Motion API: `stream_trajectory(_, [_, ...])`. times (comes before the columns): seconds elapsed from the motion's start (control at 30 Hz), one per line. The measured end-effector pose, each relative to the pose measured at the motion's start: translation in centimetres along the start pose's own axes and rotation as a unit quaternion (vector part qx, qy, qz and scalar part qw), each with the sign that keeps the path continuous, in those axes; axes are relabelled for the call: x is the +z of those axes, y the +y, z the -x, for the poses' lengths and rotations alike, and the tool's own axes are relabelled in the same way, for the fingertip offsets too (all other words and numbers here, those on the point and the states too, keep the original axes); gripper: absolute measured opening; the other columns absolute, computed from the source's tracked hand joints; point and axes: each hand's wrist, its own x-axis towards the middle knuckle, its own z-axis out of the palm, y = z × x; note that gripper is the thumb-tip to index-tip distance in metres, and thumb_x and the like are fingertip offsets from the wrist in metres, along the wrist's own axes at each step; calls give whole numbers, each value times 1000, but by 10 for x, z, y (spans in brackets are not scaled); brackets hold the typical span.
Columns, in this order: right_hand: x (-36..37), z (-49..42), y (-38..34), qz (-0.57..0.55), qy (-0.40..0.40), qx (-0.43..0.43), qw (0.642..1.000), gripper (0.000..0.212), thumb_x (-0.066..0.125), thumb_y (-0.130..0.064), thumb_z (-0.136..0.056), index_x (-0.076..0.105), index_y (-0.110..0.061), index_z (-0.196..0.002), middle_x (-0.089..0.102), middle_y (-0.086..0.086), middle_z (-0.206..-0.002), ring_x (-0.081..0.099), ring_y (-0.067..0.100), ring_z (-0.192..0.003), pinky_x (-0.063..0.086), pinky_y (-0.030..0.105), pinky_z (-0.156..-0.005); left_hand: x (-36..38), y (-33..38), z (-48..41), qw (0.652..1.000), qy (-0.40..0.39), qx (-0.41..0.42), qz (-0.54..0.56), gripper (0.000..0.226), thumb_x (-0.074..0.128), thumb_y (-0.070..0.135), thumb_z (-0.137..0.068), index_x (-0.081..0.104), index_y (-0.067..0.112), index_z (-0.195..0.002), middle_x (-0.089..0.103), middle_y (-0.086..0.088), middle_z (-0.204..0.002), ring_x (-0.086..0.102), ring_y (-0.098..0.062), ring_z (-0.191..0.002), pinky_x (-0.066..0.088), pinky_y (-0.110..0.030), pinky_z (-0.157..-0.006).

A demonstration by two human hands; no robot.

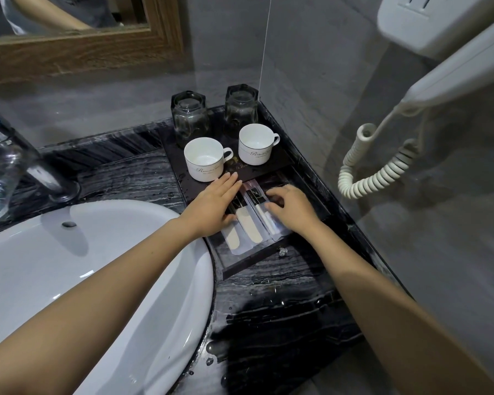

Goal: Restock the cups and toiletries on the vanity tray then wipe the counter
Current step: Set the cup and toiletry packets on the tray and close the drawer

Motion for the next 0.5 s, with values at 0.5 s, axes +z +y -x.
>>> stream_trajectory(0.5, [29,118,21,-4,112,58,992,23,67,-34,-86,66,-14,-97,64,-1,-91,59,14,-81,44,24,-67,-1,-10,45,995,91,-25,-24,61,52,24,-91,26,11,-145,23,-9,-155,19,-23,-144,12,-29,-116])
